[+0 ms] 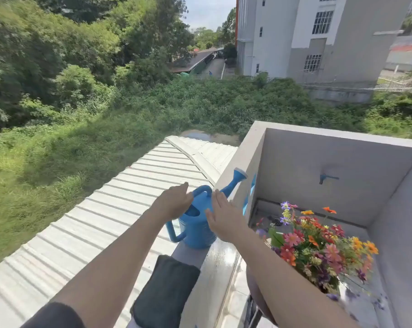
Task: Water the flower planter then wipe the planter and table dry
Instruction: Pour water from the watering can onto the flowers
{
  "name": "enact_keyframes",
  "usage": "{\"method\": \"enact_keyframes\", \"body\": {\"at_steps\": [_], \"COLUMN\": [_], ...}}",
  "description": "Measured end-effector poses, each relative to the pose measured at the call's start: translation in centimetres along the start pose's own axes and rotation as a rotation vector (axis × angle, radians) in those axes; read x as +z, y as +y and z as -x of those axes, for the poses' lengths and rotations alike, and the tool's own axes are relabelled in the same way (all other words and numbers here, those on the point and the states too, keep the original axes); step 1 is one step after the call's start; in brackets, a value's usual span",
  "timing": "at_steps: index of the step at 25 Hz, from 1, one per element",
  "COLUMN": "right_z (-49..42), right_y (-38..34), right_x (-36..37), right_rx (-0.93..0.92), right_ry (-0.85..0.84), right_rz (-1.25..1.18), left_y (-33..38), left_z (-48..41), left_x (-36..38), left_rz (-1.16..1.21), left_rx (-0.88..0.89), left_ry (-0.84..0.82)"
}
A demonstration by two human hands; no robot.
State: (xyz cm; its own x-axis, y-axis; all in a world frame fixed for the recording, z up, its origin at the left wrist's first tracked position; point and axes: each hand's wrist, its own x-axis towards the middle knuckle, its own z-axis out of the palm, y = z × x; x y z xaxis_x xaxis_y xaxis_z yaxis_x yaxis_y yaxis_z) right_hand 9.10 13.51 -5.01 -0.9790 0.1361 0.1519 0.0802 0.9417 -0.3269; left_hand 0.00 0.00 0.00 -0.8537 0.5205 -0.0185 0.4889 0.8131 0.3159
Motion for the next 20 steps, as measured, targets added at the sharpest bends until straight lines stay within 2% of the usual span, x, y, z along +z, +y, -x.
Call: {"method": "enact_keyframes", "body": {"at_steps": [4, 7, 11, 14, 17, 20], "right_z": [-0.8, -1.0, -0.6, -0.6, -0.6, -0.2], "right_y": [0.3, 0.4, -0.1, -0.6, -0.5, -0.2], "right_x": [3.9, 6.6, 7.8, 7.8, 7.6, 7.1], "right_rx": [0.016, 0.057, 0.12, 0.144, 0.142, 0.118], "right_ry": [-0.009, 0.058, 0.118, 0.152, 0.195, 0.21], "right_rz": [0.019, -0.095, -0.174, -0.171, -0.165, -0.242], "left_y": [-1.1, -1.7, -2.1, -2.0, -1.5, -0.8], "left_z": [0.2, 0.3, 0.6, 0.7, 0.4, 0.3], "left_x": [3.3, 4.9, 5.9, 6.3, 6.3, 5.6], "left_rz": [0.021, 0.074, 0.378, 0.604, 0.633, 0.637], "left_rx": [-0.043, -0.047, 0.007, -0.088, -0.15, -0.118], "left_ry": [0.075, 0.143, 0.277, 0.364, 0.428, 0.43]}}
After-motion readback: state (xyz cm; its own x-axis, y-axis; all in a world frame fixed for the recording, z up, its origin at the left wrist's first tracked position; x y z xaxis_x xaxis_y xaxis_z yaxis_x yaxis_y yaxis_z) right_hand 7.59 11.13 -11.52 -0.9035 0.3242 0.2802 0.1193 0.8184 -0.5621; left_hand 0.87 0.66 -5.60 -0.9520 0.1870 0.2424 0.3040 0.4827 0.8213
